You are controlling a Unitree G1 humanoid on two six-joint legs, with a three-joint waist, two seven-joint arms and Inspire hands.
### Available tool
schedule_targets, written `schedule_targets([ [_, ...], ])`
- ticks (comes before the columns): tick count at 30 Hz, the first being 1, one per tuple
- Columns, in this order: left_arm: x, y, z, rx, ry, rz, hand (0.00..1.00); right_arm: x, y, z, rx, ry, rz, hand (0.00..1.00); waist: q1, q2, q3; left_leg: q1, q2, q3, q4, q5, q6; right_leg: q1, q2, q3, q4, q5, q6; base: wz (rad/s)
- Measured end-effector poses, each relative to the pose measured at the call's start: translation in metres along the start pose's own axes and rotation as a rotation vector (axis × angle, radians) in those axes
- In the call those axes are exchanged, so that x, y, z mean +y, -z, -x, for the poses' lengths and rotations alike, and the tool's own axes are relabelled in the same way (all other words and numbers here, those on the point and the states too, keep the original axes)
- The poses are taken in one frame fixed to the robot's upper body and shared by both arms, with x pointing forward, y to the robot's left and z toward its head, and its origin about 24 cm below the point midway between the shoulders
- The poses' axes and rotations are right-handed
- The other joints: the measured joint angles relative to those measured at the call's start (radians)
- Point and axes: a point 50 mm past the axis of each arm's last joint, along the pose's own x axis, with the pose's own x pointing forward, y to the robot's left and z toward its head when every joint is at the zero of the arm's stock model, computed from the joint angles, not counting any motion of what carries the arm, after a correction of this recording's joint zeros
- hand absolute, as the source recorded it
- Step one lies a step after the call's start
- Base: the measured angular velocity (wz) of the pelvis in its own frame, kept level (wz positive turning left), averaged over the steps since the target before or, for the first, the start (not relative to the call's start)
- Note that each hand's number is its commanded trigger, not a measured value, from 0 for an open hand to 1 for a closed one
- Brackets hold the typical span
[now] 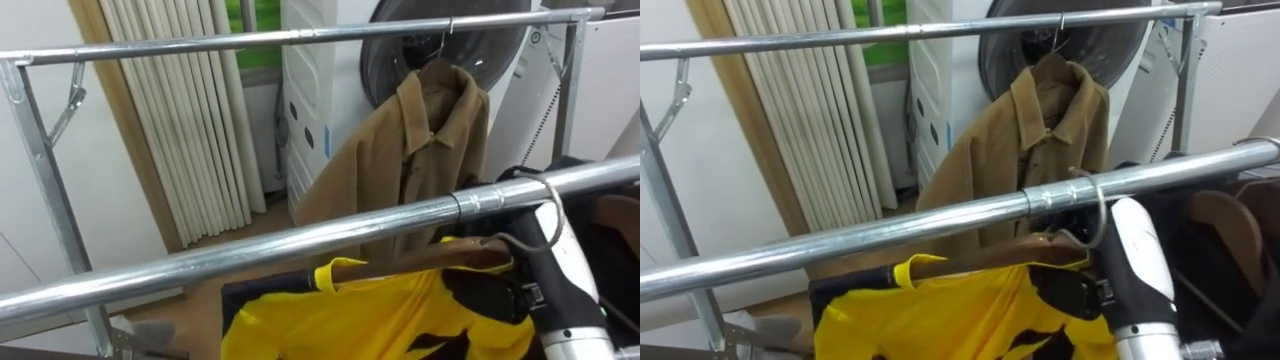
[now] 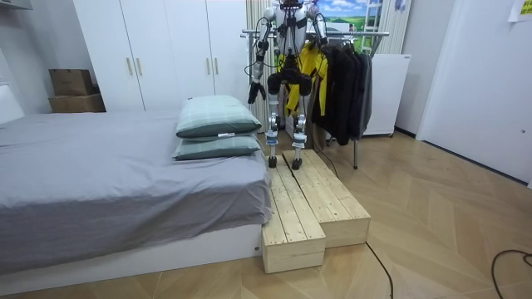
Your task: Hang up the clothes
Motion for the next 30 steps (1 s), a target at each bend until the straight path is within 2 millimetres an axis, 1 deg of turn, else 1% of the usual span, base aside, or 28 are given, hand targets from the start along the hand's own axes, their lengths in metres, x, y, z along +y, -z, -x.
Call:
schedule_targets([
  [6, -0.005, 0.004, 0.001, 0.026, 0.024, 0.0, 0.0, 0.0, 0.0, -0.006, 0.031, 0.006, -0.065, 1.0, 0.005, 0.01, 0.0016, 0.0, 0.001, 0.0, 0.001, 0.0, 0.0, 0.0, 0.001, 0.0, -0.002, 0.0, -0.001, 0.0],
  [11, -0.008, 0.01, 0.003, 0.051, 0.035, -0.016, 0.0, 0.001, -0.001, -0.008, 0.031, -0.009, -0.102, 1.0, 0.006, 0.011, 0.0007, 0.001, 0.001, 0.0, 0.0, 0.0, 0.0, 0.002, 0.001, -0.004, -0.003, 0.0, -0.001, 0.0],
  [17, -0.01, 0.01, 0.003, 0.057, 0.04, -0.054, 0.0, 0.005, 0.004, -0.008, 0.062, -0.057, -0.086, 1.0, 0.006, 0.009, 0.0006, 0.001, 0.001, -0.001, 0.001, 0.0, 0.0, 0.001, 0.001, -0.001, -0.002, 0.0, -0.001, 0.0],
  [20, -0.009, 0.01, 0.003, 0.056, 0.037, -0.081, 0.0, 0.008, 0.011, -0.006, 0.103, -0.102, -0.057, 1.0, 0.005, 0.003, -0.0005, -0.001, 0.001, -0.001, 0.001, 0.0, 0.0, 0.0, 0.0, -0.003, 0.0, 0.0, -0.001, 0.0],
  [22, -0.009, 0.008, 0.002, 0.047, 0.034, -0.086, 0.0, 0.009, 0.013, -0.006, 0.115, -0.131, -0.025, 1.0, 0.004, -0.003, -0.0027, -0.002, 0.0, -0.001, 0.001, 0.0, 0.0, 0.0, 0.0, -0.003, 0.0, 0.0, -0.001, 0.0],
  [24, -0.007, 0.004, 0.002, 0.035, 0.027, -0.08, 0.0, 0.009, 0.015, -0.005, 0.122, -0.174, -0.02, 1.0, 0.004, -0.013, -0.0054, -0.002, 0.001, -0.002, -0.001, 0.0, 0.0, 0.0, 0.0, -0.007, 0.0, 0.0, -0.001, 0.02],
  [25, -0.006, 0.003, 0.002, 0.03, 0.025, -0.077, 0.0, 0.009, 0.015, -0.005, 0.123, -0.186, -0.017, 1.0, 0.005, -0.017, -0.0055, -0.002, 0.001, -0.002, -0.001, 0.0, 0.0, 0.0, 0.0, -0.008, 0.0, 0.0, -0.001, 0.0],
  [27, -0.003, -0.002, 0.001, 0.011, 0.018, -0.055, 0.0, 0.009, 0.017, -0.005, 0.135, -0.23, -0.007, 1.0, 0.005, -0.035, -0.0024, -0.002, 0.001, -0.002, -0.001, 0.0, 0.0, 0.001, 0.0, -0.007, -0.001, 0.0, -0.001, 0.0],
  [29, -0.001, -0.007, 0.001, -0.008, 0.017, -0.045, 0.0, 0.011, 0.019, -0.004, 0.153, -0.263, -0.002, 1.0, 0.005, -0.046, 0.0012, -0.005, 0.001, -0.002, 0.001, 0.0, 0.0, 0.0, 0.0, -0.008, -0.001, 0.0, -0.001, 0.02],
  [30, 0.0, -0.009, 0.001, -0.017, 0.013, -0.04, 0.0, 0.012, 0.02, -0.004, 0.164, -0.29, 0.004, 1.0, 0.004, -0.053, -0.0018, -0.01, 0.0, -0.006, 0.005, 0.0, 0.0, -0.002, -0.001, -0.012, -0.002, 0.0, -0.001, 0.07],
])
